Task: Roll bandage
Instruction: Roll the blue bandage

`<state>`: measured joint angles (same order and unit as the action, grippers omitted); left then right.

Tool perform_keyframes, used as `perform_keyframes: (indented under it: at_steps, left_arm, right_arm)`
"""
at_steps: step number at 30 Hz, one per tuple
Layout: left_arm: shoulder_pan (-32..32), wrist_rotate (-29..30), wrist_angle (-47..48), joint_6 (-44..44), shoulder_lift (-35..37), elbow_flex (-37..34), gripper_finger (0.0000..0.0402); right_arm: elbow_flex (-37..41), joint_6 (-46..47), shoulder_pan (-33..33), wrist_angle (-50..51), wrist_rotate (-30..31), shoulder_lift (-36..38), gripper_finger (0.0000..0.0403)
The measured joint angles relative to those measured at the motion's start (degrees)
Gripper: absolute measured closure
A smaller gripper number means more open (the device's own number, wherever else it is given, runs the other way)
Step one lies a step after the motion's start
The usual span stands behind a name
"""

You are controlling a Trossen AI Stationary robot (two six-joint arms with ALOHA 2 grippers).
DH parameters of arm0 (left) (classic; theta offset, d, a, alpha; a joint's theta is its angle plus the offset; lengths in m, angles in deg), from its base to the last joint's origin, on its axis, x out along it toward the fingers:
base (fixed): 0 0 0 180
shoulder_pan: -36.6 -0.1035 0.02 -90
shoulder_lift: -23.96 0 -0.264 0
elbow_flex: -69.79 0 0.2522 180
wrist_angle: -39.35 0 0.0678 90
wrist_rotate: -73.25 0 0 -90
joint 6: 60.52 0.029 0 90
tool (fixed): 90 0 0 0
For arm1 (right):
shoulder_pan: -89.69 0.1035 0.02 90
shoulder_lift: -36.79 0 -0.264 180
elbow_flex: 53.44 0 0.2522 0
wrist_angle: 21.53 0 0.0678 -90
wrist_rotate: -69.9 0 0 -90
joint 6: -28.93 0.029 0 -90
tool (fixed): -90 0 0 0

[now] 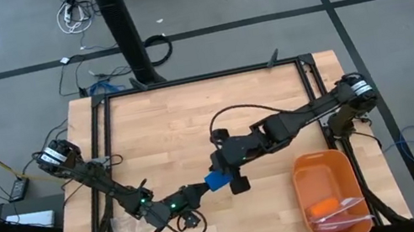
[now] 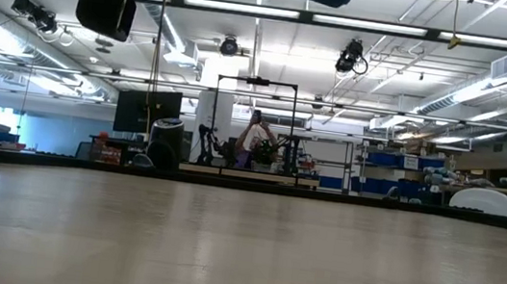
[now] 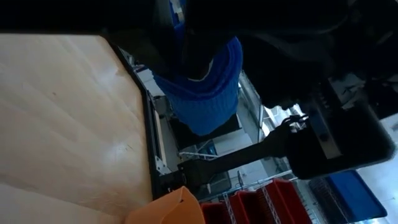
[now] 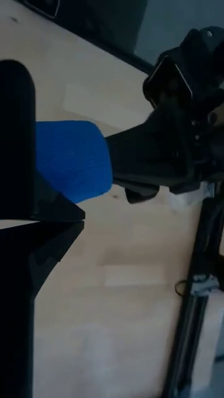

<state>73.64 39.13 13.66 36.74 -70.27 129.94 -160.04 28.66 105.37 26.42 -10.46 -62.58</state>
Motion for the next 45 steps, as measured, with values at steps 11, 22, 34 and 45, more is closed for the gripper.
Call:
perform_keyframes:
  at_steps: [11,22,34,45]
  left_arm:
    - [-0.1,-0.8,0.0,-3.4,-0.1,0.0,0.0384]
    - [-2.2,-2.4,6.2,-18.1,4.0,0.4,0.0384]
    - [-15.1,-29.9,71.9,-60.6,8.7,24.1,0.0385]
    - [-27.2,-45.4,94.3,-67.7,7.2,29.6,0.0385]
  right_arm:
    - [0.0,2.2,-0.9,1.3,-1.8,-2.7,0.0397]
    - [0.0,6.0,3.2,11.6,19.7,7.3,0.0400]
    - [0.1,13.8,6.9,20.0,27.4,11.4,0.0401]
    - [11.3,14.3,5.3,10.0,22.3,11.9,0.0402]
